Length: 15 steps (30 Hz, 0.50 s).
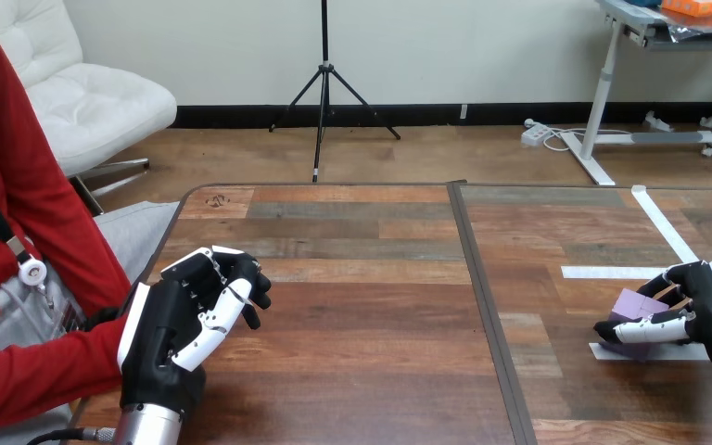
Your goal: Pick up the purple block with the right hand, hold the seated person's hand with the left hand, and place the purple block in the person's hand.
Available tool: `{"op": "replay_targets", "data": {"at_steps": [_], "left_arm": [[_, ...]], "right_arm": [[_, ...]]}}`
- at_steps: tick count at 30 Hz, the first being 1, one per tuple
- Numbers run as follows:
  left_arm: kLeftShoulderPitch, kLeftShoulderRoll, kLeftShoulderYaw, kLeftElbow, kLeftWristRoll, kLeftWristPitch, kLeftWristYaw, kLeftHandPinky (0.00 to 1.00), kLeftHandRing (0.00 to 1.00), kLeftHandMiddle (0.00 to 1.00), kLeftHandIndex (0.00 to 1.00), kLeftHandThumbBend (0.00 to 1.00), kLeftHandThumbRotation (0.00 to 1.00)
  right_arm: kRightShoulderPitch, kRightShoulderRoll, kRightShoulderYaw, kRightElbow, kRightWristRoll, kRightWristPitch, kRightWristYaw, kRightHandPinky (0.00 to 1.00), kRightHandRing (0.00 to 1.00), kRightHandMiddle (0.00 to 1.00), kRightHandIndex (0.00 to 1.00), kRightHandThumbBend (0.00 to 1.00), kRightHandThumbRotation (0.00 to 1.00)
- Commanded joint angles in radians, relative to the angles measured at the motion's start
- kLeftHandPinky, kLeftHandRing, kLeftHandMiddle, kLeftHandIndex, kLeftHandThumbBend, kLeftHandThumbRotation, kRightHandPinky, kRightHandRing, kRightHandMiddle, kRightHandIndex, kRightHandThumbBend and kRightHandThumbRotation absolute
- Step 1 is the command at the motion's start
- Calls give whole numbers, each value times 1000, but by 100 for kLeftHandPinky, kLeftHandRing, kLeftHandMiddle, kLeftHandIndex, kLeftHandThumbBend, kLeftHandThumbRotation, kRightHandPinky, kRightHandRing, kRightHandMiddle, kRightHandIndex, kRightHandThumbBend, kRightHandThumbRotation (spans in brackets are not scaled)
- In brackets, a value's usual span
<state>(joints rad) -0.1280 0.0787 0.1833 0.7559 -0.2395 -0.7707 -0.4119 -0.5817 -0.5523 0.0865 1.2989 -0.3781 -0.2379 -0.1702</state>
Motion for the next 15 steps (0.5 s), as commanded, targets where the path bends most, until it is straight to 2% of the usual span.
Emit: {"op": "replay_targets", "data": {"at_steps": [1, 9, 12, 15], "left_arm": [[-62, 18, 4, -17, -4, -8, -7, 26, 41, 46, 45, 34, 32], [-55, 33, -1, -43, -13, 24, -27, 26, 42, 47, 46, 35, 33], [-56, 52, -9, -55, 21, 10, -18, 28, 43, 47, 47, 33, 32], [-57, 91, -23, -67, 108, -25, 21, 30, 44, 48, 47, 34, 31]], "right_arm": [[-48, 0, 8, 0, -1, -10, -18, 43, 45, 48, 45, 79, 0], [-44, 1, 9, -4, -2, -18, -26, 42, 45, 48, 45, 81, 0], [-42, 1, 8, -5, -1, -25, -28, 42, 44, 47, 45, 81, 0], [-41, 0, 5, -7, 3, -30, -27, 42, 45, 47, 45, 81, 0]]}}
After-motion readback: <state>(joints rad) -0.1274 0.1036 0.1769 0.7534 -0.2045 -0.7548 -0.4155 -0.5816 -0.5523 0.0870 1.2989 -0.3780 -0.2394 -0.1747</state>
